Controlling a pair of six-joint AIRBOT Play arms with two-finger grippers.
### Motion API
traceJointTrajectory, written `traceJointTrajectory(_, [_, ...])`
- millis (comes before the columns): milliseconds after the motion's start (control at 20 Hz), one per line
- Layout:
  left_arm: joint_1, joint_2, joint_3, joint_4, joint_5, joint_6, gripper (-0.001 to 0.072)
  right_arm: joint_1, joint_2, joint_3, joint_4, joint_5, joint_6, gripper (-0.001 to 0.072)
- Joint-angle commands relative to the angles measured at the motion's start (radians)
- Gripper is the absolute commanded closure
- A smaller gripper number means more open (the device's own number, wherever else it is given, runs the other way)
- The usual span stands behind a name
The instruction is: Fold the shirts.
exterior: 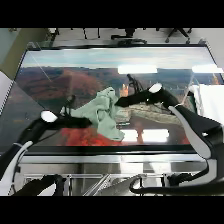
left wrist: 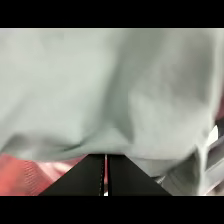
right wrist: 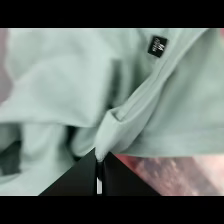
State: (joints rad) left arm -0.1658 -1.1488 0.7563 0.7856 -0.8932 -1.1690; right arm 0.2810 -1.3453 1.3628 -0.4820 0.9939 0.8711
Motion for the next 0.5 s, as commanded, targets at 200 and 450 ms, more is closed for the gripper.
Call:
traceJointTrajectory(200, [0.187, 0.211, 0.225, 0.14, -0.222, -0.059, 0.0701, -0.042, 0.236, 0.136, -0.138, 0.053, 0.128, 0.0692])
traceJointTrajectory(450, [0.202, 0.166, 0.051, 0.137, -0.206, -0.023, 0.0699, -0.041, 0.235, 0.034, -0.204, 0.126, 0.186, 0.0692])
